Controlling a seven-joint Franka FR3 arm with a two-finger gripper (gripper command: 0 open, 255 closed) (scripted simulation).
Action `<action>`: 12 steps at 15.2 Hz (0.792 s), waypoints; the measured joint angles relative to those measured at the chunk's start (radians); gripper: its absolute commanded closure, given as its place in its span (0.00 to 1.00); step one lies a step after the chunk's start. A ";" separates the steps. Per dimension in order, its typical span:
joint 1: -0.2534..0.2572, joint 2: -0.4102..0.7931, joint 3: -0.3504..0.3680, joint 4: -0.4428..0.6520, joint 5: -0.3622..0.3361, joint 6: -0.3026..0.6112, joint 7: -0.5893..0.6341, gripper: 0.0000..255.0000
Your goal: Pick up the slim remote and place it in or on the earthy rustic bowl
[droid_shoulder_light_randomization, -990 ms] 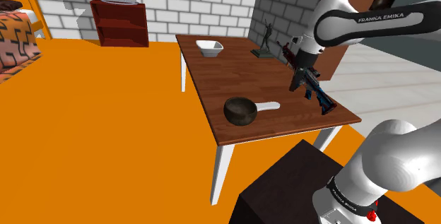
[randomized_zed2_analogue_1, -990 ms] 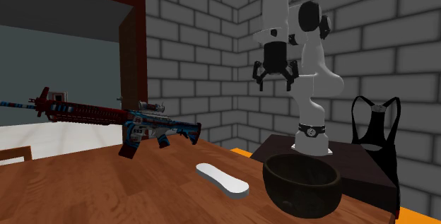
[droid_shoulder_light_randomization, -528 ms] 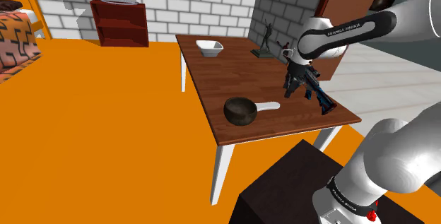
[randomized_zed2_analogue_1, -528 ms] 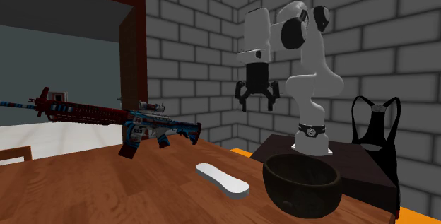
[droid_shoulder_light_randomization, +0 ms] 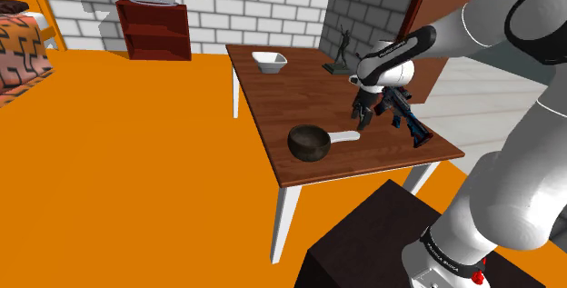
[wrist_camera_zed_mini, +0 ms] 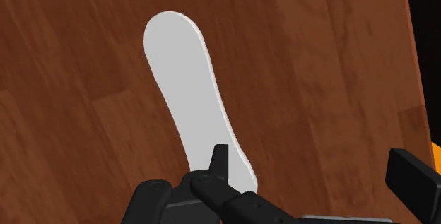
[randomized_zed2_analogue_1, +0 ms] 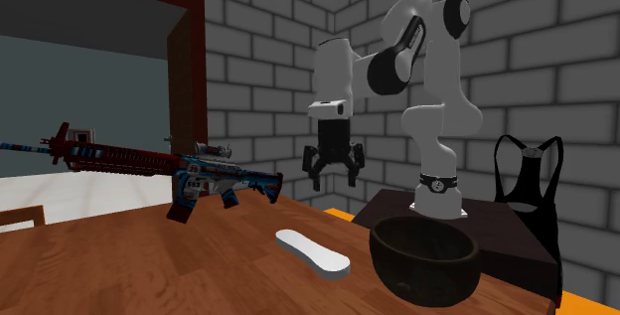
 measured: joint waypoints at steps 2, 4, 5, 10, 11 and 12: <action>-0.011 0.094 0.008 0.048 0.076 0.022 -0.118 0.00; -0.039 0.201 0.035 0.112 0.157 0.038 -0.235 0.00; -0.056 0.247 0.052 0.141 0.188 0.045 -0.287 0.00; -0.132 0.415 0.127 0.271 0.278 0.058 -0.450 0.00; -0.138 0.429 0.134 0.275 0.287 0.066 -0.458 0.00; -0.143 0.441 0.140 0.277 0.295 0.075 -0.466 0.00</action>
